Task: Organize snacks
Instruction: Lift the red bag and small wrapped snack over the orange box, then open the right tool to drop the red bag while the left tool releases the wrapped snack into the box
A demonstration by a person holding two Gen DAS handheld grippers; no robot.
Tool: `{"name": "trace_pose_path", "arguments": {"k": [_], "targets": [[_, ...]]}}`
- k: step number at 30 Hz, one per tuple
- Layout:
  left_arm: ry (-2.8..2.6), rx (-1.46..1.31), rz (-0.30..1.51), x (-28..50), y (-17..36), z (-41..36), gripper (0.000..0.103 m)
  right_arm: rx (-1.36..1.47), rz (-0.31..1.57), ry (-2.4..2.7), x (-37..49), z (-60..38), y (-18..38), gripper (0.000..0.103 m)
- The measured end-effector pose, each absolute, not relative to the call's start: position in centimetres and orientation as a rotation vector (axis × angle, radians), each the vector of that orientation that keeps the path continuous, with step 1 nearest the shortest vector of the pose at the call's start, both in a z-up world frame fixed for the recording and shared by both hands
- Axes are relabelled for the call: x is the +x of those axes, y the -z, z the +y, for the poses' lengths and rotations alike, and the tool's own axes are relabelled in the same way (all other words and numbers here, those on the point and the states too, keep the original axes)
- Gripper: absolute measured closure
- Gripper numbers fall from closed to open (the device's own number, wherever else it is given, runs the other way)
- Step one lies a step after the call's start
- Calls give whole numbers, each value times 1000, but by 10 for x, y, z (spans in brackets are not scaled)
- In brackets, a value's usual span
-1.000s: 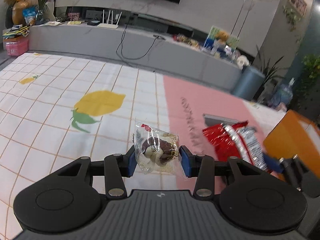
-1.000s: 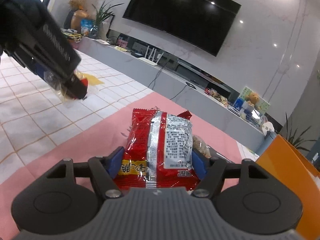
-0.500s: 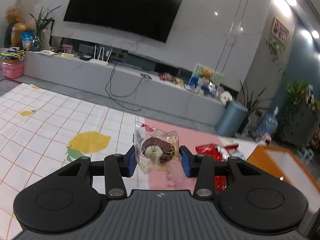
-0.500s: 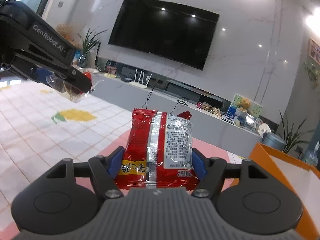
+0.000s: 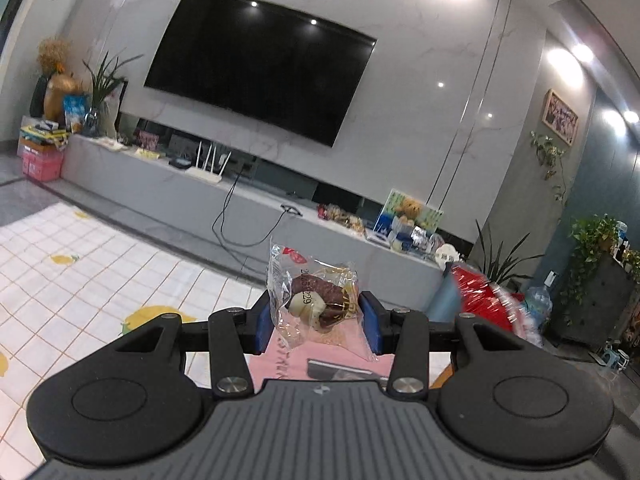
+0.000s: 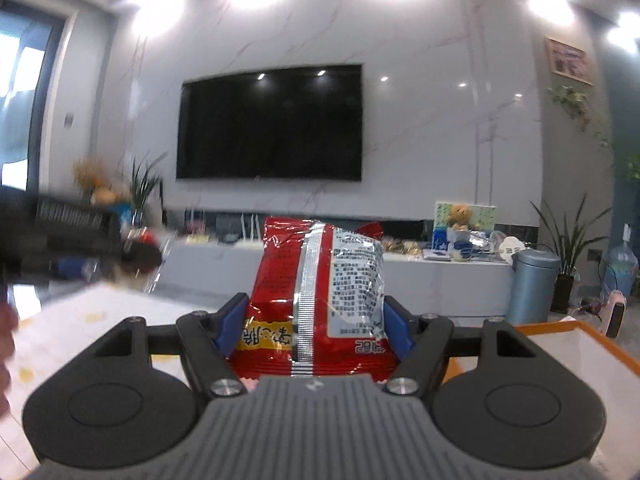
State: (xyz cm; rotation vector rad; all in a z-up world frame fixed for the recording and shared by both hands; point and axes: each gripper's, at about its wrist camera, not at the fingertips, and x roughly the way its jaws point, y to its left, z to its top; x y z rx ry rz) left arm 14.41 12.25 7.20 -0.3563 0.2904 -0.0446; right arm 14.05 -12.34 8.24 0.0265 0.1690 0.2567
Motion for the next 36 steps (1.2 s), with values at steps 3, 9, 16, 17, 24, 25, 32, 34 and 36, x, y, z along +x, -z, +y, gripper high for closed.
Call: {"name": "trace_pose_path", "arguments": {"k": [3, 9, 16, 17, 24, 25, 32, 34, 36], "targets": [[71, -330, 257, 135, -84, 103, 53, 93, 154, -237, 140, -158, -105, 34], [177, -241, 240, 123, -100, 43, 53, 120, 246, -257, 157, -230, -135, 34], [316, -269, 318, 141, -86, -29, 53, 175, 414, -237, 179, -298, -127, 34], [328, -273, 329, 144, -84, -36, 53, 173, 424, -226, 181, -304, -125, 34], [387, -325, 435, 167, -64, -69, 53, 163, 673, -199, 212, -330, -83, 34], [394, -323, 447, 170, -63, -73, 53, 160, 715, -183, 219, -332, -75, 34], [417, -291, 479, 171, -56, -85, 53, 79, 850, -132, 246, -333, -44, 34], [417, -267, 480, 171, -57, -84, 53, 78, 867, -134, 248, -331, -40, 34], [412, -251, 482, 169, -58, -86, 53, 65, 880, -138, 251, -329, -37, 34]]}}
